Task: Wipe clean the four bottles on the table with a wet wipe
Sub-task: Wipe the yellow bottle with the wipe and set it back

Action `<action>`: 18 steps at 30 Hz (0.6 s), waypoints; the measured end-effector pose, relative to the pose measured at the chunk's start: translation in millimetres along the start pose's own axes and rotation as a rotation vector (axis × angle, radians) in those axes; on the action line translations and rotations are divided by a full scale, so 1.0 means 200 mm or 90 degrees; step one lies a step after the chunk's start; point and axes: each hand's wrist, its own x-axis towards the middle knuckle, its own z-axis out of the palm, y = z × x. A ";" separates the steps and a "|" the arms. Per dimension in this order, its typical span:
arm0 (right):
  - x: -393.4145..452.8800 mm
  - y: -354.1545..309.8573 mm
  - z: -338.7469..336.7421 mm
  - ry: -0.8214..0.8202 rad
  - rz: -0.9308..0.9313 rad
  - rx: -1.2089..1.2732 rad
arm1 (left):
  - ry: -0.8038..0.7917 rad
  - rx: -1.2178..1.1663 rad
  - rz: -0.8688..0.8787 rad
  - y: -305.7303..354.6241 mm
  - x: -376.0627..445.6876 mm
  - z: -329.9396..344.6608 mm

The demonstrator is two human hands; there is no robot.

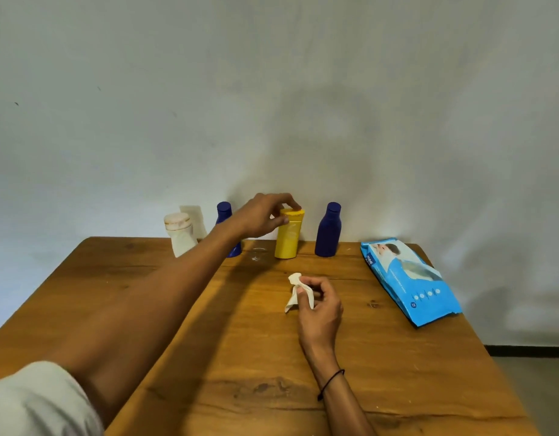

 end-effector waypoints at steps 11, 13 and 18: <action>0.06 -0.02 -0.06 0.130 -0.030 0.049 | 0.257 -0.536 -0.210 0.08 -0.55 0.17; 0.05 -0.03 -0.05 0.096 -0.043 0.074 | 0.301 -0.738 -0.308 0.13 -0.65 0.22; 0.01 -0.05 0.01 -0.012 -0.008 0.158 | 0.463 -0.808 -0.384 0.12 -0.80 0.28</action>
